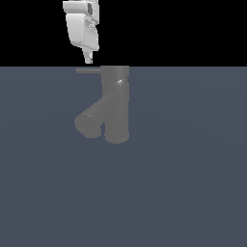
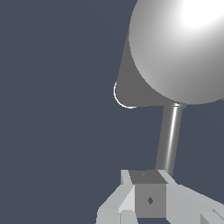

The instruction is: Turn on the faucet by rotating a designated handle.

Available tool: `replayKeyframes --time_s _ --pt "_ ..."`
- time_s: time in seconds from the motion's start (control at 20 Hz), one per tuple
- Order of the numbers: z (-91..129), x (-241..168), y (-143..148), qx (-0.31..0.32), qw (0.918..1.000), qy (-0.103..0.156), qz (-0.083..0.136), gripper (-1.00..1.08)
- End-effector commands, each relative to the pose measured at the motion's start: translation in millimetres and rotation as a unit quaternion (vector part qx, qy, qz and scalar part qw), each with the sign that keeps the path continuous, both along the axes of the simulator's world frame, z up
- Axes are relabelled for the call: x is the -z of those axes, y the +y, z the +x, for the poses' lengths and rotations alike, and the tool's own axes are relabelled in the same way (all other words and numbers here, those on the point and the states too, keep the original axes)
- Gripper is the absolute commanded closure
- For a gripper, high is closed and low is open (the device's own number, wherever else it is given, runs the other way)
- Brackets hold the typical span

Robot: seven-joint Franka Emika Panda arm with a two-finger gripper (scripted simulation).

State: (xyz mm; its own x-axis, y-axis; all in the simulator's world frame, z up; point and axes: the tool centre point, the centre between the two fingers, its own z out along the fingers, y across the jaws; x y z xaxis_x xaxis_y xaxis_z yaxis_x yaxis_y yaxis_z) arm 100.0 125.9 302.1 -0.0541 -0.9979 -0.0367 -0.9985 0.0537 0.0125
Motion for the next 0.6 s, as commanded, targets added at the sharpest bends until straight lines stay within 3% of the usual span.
replayKeyframes --time_s 0.0,0.55 --pt "7 10 5 0.021 0.9998 -0.001 -0.006 1.08" --pt "19 31 15 0.061 0.9979 -0.004 -0.019 1.08"
